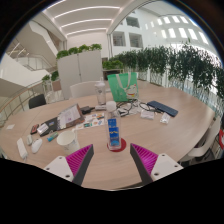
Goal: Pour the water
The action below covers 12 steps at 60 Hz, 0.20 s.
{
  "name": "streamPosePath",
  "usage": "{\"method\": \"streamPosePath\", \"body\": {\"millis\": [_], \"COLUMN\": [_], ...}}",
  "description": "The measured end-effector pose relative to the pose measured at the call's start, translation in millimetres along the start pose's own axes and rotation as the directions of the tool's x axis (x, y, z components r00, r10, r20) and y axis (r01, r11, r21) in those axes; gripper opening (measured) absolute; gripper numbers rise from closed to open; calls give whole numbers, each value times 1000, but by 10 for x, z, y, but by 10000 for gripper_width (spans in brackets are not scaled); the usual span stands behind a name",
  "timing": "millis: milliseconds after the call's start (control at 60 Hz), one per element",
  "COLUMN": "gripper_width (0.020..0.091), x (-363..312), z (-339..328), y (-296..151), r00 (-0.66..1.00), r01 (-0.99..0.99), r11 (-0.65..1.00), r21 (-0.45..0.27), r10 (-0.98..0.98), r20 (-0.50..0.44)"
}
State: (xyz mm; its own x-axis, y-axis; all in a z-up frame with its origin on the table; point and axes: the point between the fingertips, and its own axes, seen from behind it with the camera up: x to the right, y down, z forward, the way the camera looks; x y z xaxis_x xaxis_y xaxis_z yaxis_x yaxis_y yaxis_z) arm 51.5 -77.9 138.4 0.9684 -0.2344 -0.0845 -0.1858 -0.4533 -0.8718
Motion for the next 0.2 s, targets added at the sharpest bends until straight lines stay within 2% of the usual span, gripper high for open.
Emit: {"method": "streamPosePath", "body": {"millis": [117,200], "gripper_width": [833,832], "x": [-264,-409], "z": [-592,-1032], "y": [62,20], "r00": [998,997], "r01": [-58,-74], "r11": [998,997], "r21": [1,35], "r10": [58,75], "r20": [2,-20]}}
